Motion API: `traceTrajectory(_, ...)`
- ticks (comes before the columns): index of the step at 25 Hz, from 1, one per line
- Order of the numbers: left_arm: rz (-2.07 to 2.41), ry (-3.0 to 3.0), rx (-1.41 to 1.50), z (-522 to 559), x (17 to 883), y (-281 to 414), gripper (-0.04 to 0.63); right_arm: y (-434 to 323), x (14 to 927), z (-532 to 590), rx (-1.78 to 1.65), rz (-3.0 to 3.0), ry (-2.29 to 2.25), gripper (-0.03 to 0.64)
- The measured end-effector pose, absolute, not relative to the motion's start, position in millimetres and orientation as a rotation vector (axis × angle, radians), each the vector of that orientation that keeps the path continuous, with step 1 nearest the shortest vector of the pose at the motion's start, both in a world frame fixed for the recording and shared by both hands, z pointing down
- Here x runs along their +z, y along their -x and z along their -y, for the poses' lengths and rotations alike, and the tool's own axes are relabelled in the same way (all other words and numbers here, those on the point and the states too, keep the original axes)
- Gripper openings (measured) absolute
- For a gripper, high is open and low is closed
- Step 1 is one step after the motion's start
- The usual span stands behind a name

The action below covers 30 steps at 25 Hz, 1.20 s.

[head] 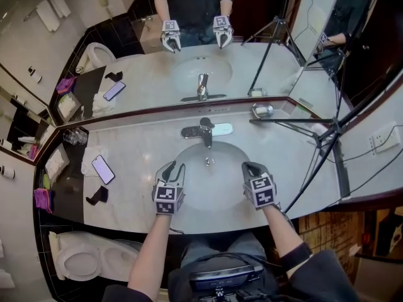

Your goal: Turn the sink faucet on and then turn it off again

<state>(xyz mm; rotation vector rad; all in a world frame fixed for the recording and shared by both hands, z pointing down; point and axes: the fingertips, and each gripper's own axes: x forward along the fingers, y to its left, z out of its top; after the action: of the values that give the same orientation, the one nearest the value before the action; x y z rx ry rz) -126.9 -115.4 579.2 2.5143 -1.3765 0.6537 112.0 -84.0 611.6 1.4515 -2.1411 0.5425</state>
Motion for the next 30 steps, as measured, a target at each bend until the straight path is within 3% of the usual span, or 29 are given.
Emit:
traceTrajectory(12, 1.143, -2.732, 0.862, 197, 594, 33, 0.253, -105, 635, 112, 0.58, 2.155, -1.404, 0.017)
traceTrajectory(30, 0.999, -2.983, 1.36, 250, 657, -45, 0.255, -130, 676, 122, 0.652, 2.113, -1.414, 0.017)
